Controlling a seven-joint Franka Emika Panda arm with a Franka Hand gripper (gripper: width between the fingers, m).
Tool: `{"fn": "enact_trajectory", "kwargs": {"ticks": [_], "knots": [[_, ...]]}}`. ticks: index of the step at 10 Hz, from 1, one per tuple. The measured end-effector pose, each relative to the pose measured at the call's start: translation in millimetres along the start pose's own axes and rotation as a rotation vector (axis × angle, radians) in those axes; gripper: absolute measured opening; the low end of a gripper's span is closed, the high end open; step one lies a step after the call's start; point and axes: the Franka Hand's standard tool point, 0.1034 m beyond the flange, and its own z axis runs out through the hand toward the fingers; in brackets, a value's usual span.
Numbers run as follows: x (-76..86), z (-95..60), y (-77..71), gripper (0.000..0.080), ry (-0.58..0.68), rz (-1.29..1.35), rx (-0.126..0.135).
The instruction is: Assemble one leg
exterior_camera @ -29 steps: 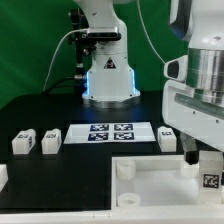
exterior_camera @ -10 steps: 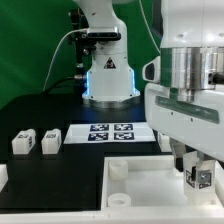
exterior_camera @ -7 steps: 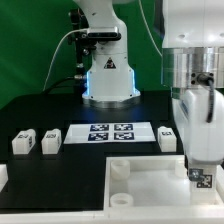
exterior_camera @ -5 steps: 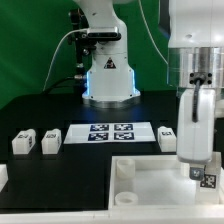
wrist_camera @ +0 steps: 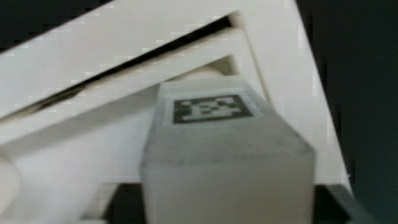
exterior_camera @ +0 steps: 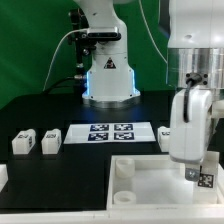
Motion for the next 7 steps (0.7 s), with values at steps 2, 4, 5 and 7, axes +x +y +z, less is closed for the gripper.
{"fn": "enact_trajectory", "kwargs": {"ticks": [2, 4, 5, 7], "knots": [[0.9, 0.7, 0.9, 0.0614, 0.001, -0.014, 0.001], [3.0, -1.9, 3.3, 0.0641, -0.003, -0.030, 0.004], [-0.4, -5.5, 2.6, 0.0641, -0.010, -0.032, 0.020], [-13.0, -11.3, 4.2, 0.0648, -0.022, -0.049, 0.041]]}}
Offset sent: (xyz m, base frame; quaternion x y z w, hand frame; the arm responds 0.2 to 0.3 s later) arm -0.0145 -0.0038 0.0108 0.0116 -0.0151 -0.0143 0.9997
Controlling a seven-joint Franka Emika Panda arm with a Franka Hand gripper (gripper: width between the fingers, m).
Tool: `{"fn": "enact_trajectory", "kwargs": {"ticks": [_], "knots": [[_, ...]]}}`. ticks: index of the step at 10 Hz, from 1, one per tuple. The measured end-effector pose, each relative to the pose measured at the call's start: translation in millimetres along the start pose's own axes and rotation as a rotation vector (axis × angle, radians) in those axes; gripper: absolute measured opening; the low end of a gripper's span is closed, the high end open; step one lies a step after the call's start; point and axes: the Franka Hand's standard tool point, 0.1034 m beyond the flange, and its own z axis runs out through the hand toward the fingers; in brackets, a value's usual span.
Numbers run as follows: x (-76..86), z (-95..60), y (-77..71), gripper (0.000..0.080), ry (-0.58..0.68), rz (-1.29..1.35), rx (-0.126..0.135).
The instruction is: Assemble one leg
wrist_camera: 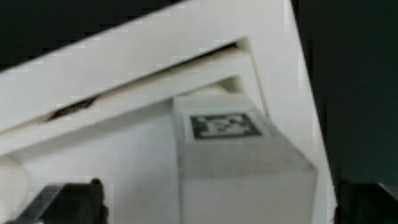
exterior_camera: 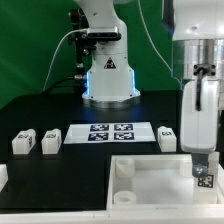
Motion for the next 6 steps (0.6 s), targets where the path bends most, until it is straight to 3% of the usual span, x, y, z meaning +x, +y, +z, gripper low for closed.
{"fn": "enact_trajectory", "kwargs": {"ticks": [6], "knots": [[-0.8, 0.2, -0.9, 0.0649, 0.000, -0.010, 0.007]]}}
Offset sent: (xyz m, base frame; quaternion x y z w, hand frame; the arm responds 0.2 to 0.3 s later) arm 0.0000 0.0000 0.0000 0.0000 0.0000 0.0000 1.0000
